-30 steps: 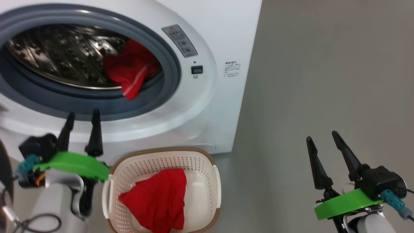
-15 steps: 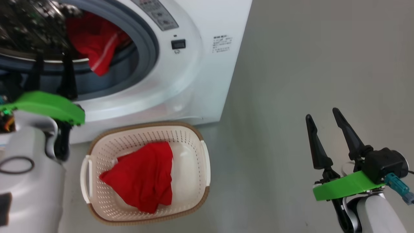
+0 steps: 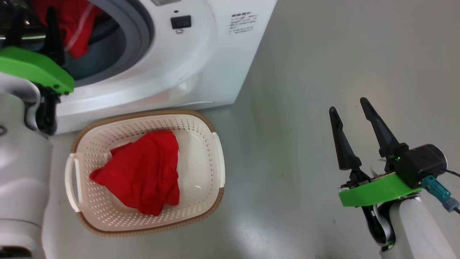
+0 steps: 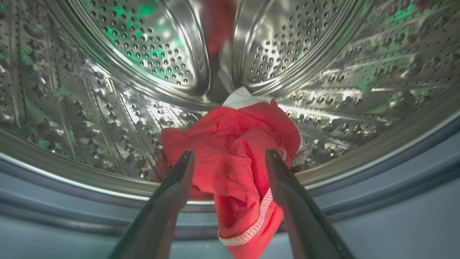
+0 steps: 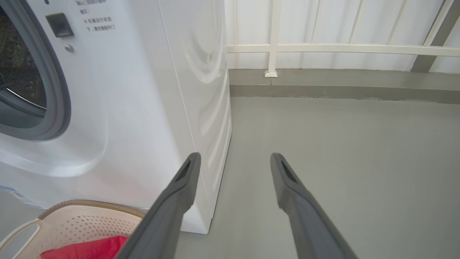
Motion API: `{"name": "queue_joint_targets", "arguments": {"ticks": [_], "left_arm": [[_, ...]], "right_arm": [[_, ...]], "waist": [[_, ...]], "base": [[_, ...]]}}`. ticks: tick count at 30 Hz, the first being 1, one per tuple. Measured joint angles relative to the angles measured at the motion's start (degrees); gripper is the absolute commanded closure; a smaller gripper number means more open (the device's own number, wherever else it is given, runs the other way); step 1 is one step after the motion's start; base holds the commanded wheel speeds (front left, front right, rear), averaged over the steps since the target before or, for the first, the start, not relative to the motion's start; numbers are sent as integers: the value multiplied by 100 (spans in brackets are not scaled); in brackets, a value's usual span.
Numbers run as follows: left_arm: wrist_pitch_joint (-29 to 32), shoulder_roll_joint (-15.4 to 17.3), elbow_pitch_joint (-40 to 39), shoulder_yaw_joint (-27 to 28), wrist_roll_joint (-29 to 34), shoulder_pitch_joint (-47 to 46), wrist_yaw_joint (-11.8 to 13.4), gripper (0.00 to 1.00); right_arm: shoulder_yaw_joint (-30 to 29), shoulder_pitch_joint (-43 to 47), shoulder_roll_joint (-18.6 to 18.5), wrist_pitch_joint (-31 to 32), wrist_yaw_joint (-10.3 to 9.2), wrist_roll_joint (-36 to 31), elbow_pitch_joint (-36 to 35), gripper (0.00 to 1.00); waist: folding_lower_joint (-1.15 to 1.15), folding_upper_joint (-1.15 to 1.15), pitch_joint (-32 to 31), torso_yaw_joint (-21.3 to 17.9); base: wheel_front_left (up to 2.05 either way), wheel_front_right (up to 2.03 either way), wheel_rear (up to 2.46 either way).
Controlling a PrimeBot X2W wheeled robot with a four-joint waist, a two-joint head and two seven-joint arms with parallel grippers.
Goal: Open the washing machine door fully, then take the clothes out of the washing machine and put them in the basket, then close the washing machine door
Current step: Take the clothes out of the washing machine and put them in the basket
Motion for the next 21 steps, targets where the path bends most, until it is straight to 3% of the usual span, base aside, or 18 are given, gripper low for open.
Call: {"name": "queue_joint_targets", "arguments": {"ticks": [12, 19, 20, 21], "left_arm": [[1368, 199, 1001, -356, -103, -783, -1, 0], [1521, 212, 1099, -443, -171, -923, -1, 0], [1511, 221, 1087, -482, -170, -930, -1, 75], [1479, 233, 1066, -534, -168, -931, -1, 100]], "right_arm": [[203, -160, -7, 0, 0, 138, 59, 0], [318, -171, -10, 0, 0, 240, 75, 0], [316, -171, -14, 0, 0, 241, 76, 0], [316, -172, -14, 0, 0, 242, 80, 0]], "waist": [[0, 0, 266, -200], [0, 0, 340, -337], [0, 0, 350, -351], [0, 0, 359, -362]], "base": [[0, 0, 0], [0, 0, 0], [0, 0, 0], [0, 0, 0]]}}
